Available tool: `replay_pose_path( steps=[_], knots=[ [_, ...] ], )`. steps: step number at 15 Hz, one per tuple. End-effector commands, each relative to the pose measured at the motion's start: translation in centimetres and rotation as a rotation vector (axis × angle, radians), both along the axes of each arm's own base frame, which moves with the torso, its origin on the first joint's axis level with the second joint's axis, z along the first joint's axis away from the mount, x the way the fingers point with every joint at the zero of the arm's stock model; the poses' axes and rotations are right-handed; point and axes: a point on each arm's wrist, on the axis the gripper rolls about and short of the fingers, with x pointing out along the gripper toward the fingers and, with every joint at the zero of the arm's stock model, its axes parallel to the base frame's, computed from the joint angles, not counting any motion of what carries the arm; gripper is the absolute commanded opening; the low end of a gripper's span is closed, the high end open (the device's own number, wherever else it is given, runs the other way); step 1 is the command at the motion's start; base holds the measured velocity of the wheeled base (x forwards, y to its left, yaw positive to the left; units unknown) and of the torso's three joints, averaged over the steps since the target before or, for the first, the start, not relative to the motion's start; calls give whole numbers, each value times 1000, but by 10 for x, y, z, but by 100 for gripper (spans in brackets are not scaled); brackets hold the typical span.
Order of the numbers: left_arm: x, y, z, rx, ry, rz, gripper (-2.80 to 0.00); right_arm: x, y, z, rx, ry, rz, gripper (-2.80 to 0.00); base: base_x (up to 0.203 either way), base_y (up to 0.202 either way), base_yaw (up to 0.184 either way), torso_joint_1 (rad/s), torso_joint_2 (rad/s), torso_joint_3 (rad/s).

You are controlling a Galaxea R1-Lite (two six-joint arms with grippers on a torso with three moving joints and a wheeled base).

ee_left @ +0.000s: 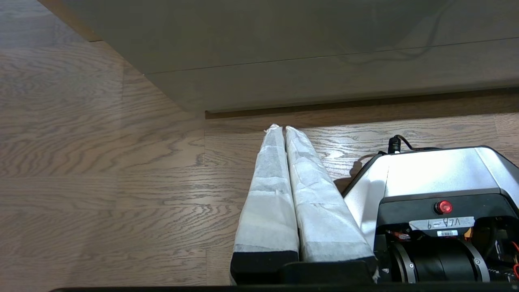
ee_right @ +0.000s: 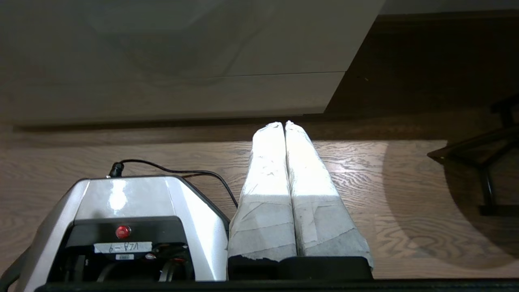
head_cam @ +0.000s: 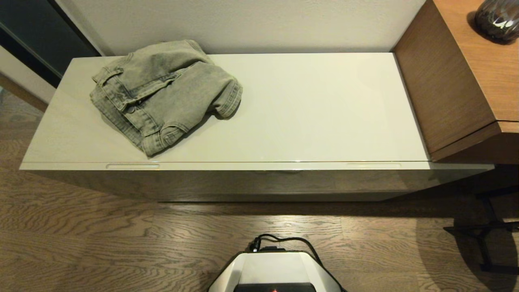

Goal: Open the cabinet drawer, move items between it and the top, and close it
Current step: Open the drawer

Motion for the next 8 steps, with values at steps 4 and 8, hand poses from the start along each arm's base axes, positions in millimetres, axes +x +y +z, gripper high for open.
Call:
replay_pose_path(
  steps=[4, 8],
  knots=[
    [0, 0, 0, 1, 0, 0, -280, 0, 0, 0, -44, -3, 1, -280, 0, 0, 0, 0, 0, 0],
    [0, 0, 0, 0, 0, 0, -280, 0, 0, 0, -41, 0, 6, -280, 0, 0, 0, 0, 0, 0]
  ],
)
